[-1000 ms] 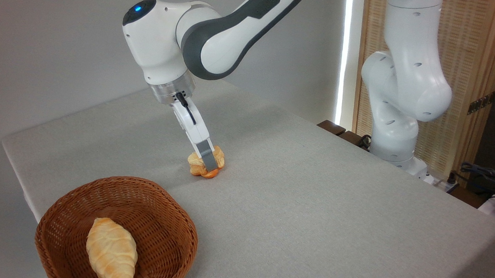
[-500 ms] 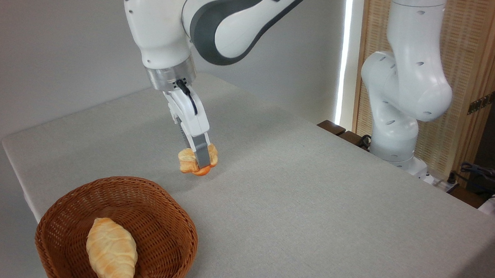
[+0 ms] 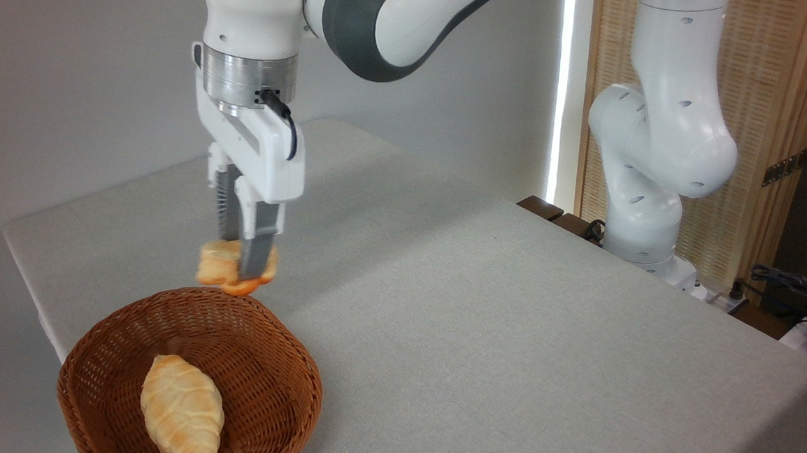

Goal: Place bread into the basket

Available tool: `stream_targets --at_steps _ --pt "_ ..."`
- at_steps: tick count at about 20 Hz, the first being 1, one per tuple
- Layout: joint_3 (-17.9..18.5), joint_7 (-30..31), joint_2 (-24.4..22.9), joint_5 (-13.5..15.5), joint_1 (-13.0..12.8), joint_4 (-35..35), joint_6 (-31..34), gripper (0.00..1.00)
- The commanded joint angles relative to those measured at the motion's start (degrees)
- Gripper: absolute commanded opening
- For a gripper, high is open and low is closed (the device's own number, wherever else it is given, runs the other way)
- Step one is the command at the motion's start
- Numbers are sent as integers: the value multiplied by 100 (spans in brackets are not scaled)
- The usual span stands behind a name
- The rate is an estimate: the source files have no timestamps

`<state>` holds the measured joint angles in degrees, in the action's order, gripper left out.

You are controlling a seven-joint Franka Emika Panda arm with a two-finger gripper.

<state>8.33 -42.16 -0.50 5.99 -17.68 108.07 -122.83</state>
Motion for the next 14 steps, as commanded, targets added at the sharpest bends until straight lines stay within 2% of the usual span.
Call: stream_targets --at_steps 1,14 --pt "98 -73 261 -125 -33 -32 -645 100" --pt "98 190 305 -90 -33 -40 -654 100"
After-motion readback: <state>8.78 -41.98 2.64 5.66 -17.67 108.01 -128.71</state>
